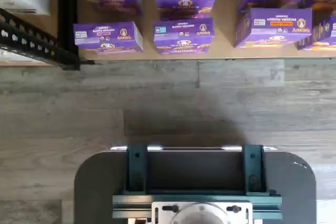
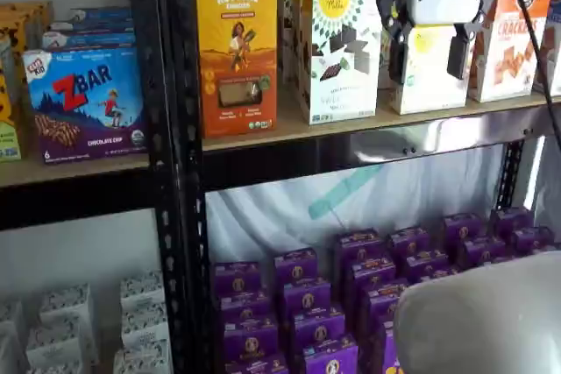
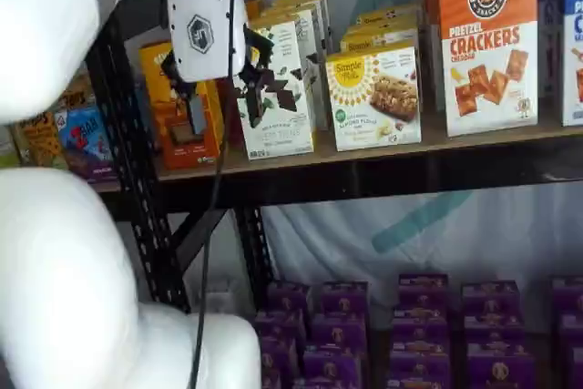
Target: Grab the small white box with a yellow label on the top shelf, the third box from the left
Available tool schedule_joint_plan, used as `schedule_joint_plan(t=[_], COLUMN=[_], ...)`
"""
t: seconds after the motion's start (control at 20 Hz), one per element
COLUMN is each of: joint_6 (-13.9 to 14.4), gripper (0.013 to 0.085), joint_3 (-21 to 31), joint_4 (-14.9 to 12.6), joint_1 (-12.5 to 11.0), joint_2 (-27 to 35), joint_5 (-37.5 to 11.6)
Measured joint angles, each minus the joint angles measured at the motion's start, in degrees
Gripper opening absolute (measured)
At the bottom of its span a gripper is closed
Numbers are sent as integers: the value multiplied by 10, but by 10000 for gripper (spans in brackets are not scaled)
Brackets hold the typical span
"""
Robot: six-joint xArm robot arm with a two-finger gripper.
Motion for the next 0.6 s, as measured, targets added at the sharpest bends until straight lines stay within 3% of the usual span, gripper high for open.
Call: schedule_joint_plan(t=[0.1,0.2,0.4,0.6], joint_6=[-13,-16,-10,-1], gripper=[850,850,850,850], joint_3=[-2,-1,1,8], joint_4=[30,38,34,9], joint_1=[-27,-33,-24,-3], joint_2=[3,1,1,-1], joint_5=[6,4,2,-16])
